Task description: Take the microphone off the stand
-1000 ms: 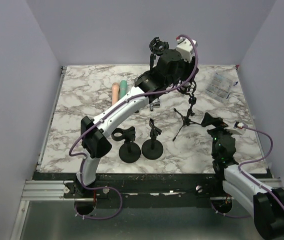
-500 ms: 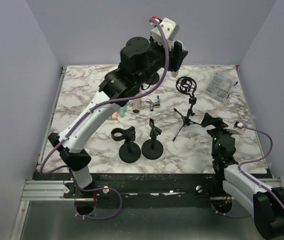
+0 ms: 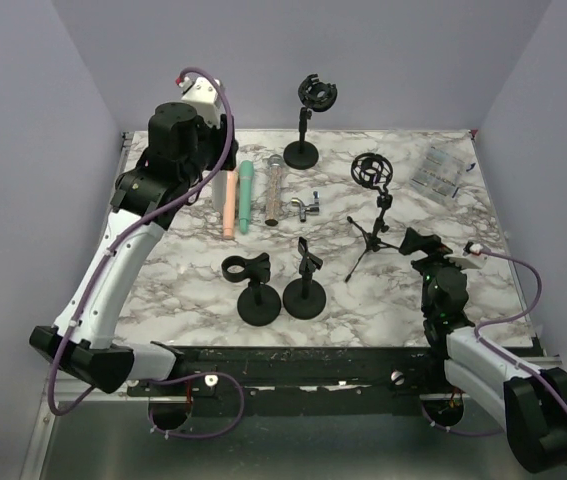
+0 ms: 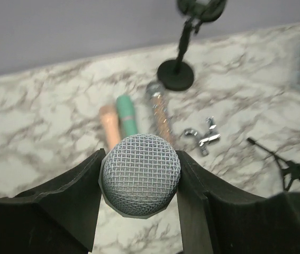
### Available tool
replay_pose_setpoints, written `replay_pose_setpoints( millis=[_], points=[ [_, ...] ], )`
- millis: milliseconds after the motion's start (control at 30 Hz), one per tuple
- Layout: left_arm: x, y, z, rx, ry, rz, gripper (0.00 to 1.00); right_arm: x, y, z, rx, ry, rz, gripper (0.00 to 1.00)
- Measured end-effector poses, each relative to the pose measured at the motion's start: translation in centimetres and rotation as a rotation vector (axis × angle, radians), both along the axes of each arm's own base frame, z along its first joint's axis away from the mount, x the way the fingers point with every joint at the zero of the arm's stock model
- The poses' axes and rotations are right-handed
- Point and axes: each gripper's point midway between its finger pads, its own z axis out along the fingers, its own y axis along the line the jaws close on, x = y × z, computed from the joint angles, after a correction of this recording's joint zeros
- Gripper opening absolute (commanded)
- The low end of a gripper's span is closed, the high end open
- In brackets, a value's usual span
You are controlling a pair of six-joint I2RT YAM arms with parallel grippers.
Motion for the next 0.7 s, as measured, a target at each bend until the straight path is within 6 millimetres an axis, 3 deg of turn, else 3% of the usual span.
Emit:
replay_pose_setpoints(
  millis=[100, 200, 333, 500, 600, 700],
  points=[
    [1.4, 3.8, -6.0, 0.053, 0.168, 0.109, 0.0, 0.0, 0.0, -0.2, -0.001, 0.008, 0.002, 1.0],
    [2.2, 5.9, -10.1, 0.075, 0.304, 0.166, 0.0, 0.0, 0.1, -0.3, -0.002, 0.013, 0.004, 1.0],
    [4.1, 8.4, -15.9, 0.081, 0.489, 0.227, 0.0, 0.1, 0.1, -0.5, 0.0, 0.018, 0.006, 1.0],
    [5.8, 10.0, -24.2, 0.101, 0.727, 0.259, 0.0, 0.1, 0.2, -0.5, 0.002, 0.021, 0.008, 1.0],
    [6.7, 9.9, -26.9, 0.092, 0.808, 0.254, 0.0, 0.1, 0.2, -0.6, 0.002, 0.023, 0.008, 1.0],
    [7.7, 9.4, -28.0, 0.074, 0.839, 0.244, 0.0, 0.2, 0.2, -0.7, 0.004, 0.027, 0.008, 1.0]
  ],
)
